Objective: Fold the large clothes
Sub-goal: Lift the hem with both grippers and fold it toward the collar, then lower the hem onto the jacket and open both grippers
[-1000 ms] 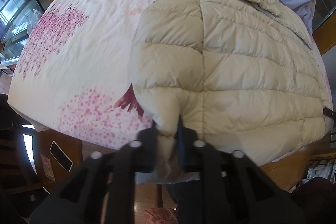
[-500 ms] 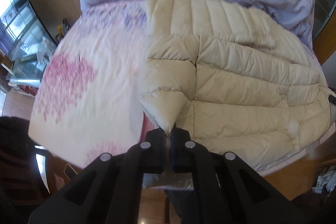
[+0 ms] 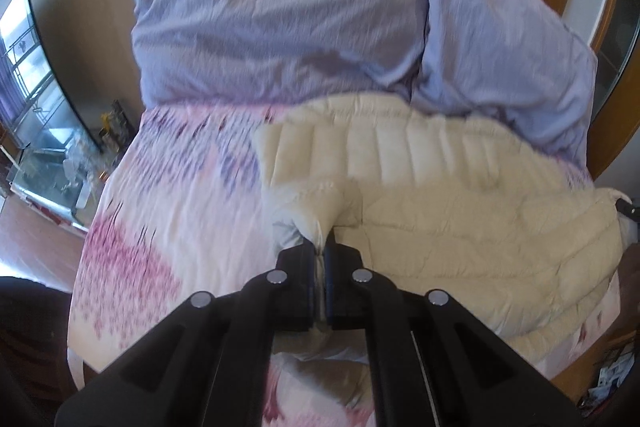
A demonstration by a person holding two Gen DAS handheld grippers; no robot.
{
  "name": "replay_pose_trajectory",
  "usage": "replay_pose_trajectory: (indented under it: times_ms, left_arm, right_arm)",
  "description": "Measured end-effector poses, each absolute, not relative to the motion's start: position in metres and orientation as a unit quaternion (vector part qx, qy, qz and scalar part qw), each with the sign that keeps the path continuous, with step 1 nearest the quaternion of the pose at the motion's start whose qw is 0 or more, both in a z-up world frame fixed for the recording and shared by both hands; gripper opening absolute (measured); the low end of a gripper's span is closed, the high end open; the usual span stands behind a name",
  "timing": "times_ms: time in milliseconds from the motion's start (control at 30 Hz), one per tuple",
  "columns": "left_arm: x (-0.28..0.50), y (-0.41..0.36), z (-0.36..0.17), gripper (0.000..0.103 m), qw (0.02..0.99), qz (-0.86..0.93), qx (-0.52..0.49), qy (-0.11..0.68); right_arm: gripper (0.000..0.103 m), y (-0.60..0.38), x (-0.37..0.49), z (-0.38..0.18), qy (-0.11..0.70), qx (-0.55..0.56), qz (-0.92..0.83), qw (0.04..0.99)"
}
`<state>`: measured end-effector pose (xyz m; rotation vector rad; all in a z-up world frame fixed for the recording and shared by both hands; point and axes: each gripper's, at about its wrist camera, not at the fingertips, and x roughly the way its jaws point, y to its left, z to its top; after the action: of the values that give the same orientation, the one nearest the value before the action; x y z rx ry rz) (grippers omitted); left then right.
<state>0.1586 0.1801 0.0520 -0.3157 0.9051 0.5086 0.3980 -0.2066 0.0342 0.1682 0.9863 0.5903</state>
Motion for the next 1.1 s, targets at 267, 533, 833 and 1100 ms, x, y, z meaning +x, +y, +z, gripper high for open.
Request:
replay_pose_trajectory:
  times_ms: [267,533,833,1100]
  left_arm:
    - [0.217,0.205,0.059,0.004,0.856,0.257,-0.131,0.428]
    - [0.258,0.238,0.046,0.004,0.847,0.273,-0.138,0.434]
    - [0.3,0.263,0.025,0.004,0.838,0.279,-0.158,0.442]
    - [0.342,0.291,0.001,0.01,0.819,0.298,-0.183,0.455]
  right_arm:
    - [0.006,-0.167,0.442,0.05,0.454,0.058,0.265,0.849]
    - [0.006,-0.144,0.487,0.037,0.456,0.047,0.227,0.859]
    - [0.006,-0.113,0.532,0.013,0.468,0.035,0.204,0.859]
    - [0.011,-0.092,0.582,-0.012,0.5,0.056,0.19,0.843]
